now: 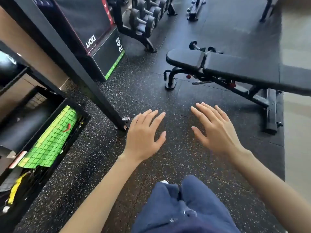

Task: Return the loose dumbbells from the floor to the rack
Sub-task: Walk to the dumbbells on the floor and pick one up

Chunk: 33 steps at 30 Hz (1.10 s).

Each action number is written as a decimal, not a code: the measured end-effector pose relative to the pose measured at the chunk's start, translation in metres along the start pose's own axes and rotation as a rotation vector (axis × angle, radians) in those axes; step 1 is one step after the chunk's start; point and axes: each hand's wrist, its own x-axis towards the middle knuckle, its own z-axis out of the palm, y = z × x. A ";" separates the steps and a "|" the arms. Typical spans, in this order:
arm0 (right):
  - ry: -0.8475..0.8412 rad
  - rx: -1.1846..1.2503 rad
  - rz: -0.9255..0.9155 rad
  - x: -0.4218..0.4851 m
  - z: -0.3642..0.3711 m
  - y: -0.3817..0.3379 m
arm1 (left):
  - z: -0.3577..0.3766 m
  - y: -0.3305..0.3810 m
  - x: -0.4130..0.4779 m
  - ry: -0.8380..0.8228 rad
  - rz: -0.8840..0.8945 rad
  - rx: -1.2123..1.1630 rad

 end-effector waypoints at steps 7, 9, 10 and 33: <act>0.001 -0.018 0.062 0.068 0.004 0.057 | 0.027 -0.017 0.093 0.013 0.029 -0.041; 0.017 -0.043 0.047 0.091 0.003 0.083 | 0.037 -0.019 0.126 0.038 0.032 -0.030; 0.015 -0.051 0.047 0.103 0.002 0.096 | 0.040 -0.019 0.143 0.041 0.023 -0.033; 0.001 -0.052 -0.028 0.363 -0.010 0.276 | 0.070 -0.069 0.446 0.088 -0.076 -0.016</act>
